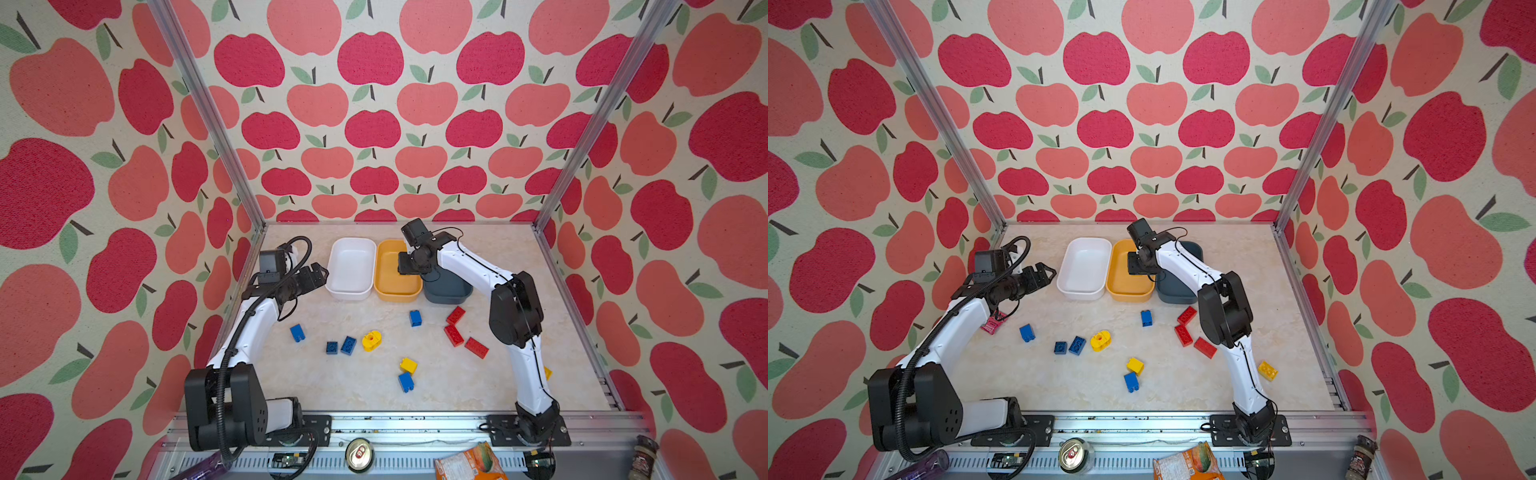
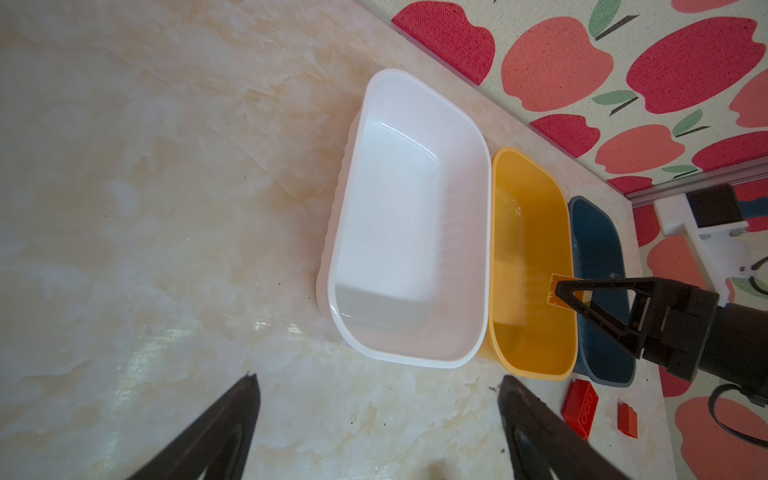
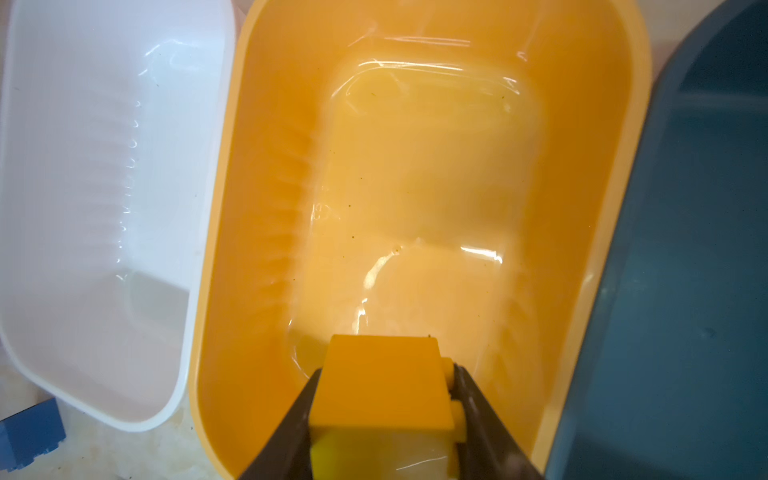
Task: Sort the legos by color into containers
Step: 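Carry the yellow brick into the yellow container and open the right gripper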
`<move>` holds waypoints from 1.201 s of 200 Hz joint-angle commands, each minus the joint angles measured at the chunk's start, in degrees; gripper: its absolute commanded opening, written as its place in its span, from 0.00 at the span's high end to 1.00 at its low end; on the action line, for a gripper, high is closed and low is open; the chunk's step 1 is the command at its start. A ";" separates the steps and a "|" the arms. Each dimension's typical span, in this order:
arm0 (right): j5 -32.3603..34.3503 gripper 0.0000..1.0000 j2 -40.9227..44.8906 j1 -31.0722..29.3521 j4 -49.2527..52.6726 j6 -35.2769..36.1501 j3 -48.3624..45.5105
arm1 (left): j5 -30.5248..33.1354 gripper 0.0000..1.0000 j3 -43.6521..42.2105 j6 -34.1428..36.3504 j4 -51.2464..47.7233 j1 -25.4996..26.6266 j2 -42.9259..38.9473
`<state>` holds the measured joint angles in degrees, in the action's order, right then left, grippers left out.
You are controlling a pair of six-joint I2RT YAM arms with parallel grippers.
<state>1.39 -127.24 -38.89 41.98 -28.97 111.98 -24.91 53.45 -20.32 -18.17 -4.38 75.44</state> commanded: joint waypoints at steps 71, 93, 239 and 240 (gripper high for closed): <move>-0.34 0.42 -8.11 -1.02 7.50 3.11 9.97 | 0.51 0.08 -0.02 -0.27 -0.63 -0.36 -0.80; -0.17 0.37 -7.61 -1.01 8.07 3.35 10.27 | 0.49 0.07 0.22 -0.21 -0.68 -0.36 -0.81; 0.36 0.25 17.26 -1.27 7.72 5.54 -12.69 | -0.98 0.07 1.65 0.18 0.73 -0.27 1.24; 0.41 0.25 17.49 -1.27 7.74 5.52 -12.99 | -0.96 0.07 1.65 0.18 0.71 -0.28 1.27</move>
<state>1.48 -114.26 -39.75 48.36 -24.84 104.51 -24.97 53.41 -20.29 -18.04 -4.38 75.48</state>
